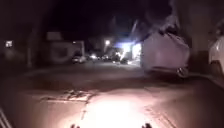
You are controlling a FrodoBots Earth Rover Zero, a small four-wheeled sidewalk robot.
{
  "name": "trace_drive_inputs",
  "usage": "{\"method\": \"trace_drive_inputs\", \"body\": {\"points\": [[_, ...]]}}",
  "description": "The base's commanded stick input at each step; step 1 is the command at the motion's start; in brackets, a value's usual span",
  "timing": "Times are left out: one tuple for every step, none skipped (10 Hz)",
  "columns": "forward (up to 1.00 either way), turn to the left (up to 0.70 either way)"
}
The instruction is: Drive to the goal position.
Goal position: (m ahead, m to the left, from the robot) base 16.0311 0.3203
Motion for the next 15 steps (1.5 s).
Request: {"method": "trace_drive_inputs", "body": {"points": [[0.7,0.0],[0.7,0.0],[0.7,0.0],[0.7,0.0],[0.7,0.0],[0.7,0.0],[0.7,0.0],[0.7,0.0],[0.7,0.0],[0.7,0.0],[0.7,0.0],[0.7,0.0],[0.7,0.0],[0.7,0.0],[0.7,0.0]]}}
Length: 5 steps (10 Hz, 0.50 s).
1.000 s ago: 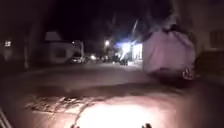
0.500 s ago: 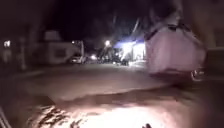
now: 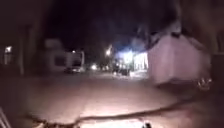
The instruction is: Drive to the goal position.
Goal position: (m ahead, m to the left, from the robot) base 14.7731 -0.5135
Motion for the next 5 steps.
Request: {"method": "trace_drive_inputs", "body": {"points": [[0.7,0.0],[0.7,0.0],[0.7,0.0],[0.7,0.0],[0.7,0.0]]}}
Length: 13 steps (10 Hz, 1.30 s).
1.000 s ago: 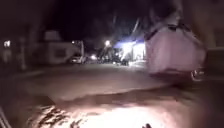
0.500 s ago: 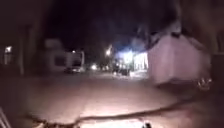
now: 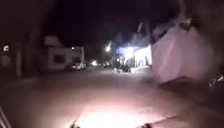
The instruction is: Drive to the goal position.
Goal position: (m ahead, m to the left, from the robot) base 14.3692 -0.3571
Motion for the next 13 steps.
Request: {"method": "trace_drive_inputs", "body": {"points": [[0.7,0.0],[0.7,0.0],[0.7,0.0],[0.7,0.0],[0.7,0.0],[0.7,0.0],[0.7,0.0],[0.7,0.0],[0.7,0.0],[0.7,0.0],[0.7,0.0],[0.7,0.0],[0.7,0.0]]}}
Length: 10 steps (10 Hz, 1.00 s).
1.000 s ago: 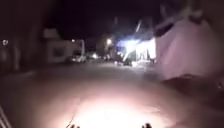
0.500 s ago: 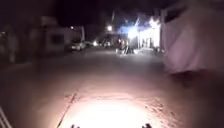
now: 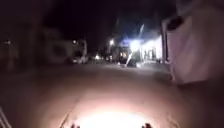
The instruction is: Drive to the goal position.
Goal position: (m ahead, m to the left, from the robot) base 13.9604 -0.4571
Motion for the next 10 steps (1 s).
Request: {"method": "trace_drive_inputs", "body": {"points": [[0.7,0.0],[0.7,0.0],[0.7,0.0],[0.7,0.0],[0.7,0.0],[0.7,0.0],[0.7,0.0],[0.7,0.0],[0.7,0.0],[0.7,0.0]]}}
